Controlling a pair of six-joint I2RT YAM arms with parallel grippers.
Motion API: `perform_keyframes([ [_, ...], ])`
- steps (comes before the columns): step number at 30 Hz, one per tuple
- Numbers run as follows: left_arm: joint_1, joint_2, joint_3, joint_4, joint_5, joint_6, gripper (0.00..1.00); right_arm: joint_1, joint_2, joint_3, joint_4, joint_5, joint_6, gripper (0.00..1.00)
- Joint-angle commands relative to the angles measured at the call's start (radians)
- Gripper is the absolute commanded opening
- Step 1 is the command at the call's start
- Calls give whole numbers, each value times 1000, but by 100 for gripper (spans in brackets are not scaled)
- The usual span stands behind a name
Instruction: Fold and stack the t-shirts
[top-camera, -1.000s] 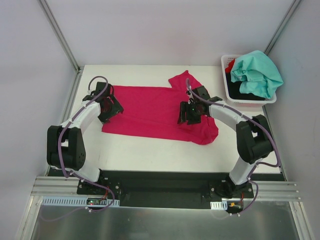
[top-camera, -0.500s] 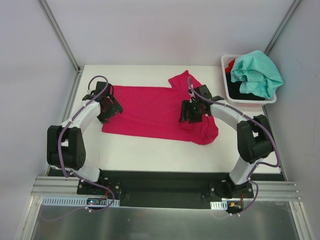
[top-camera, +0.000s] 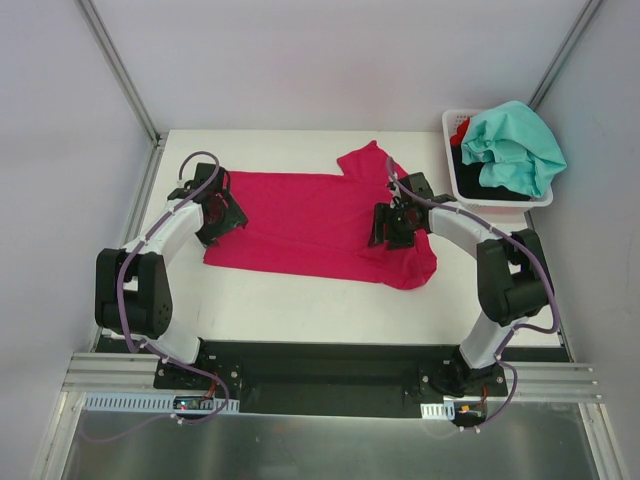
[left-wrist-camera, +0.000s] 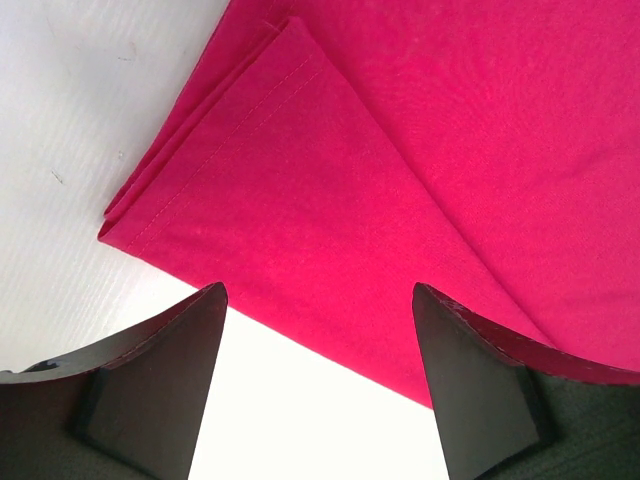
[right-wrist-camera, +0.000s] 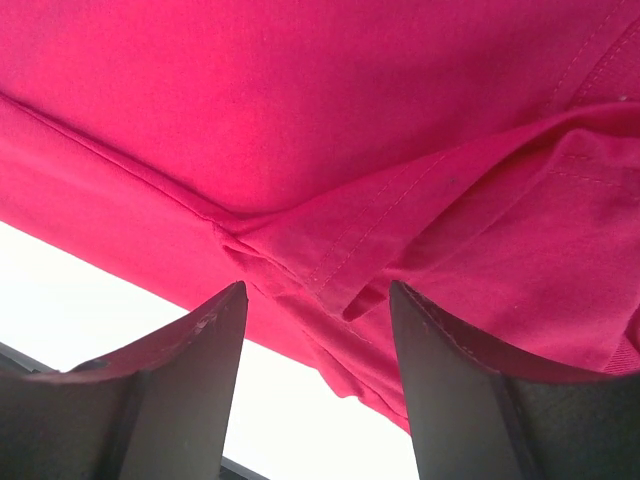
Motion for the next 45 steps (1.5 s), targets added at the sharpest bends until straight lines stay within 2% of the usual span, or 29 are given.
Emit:
perform_keyframes([
  [1, -6, 7, 31, -26, -31, 8, 75, 1, -29, -10, 22, -28, -6, 62],
  [31, -6, 7, 36, -46, -54, 16, 75, 10, 53, 13, 82, -81, 51, 62],
  [45, -6, 4, 48, -64, -78, 29, 75, 34, 189, 229, 19, -98, 19, 61],
])
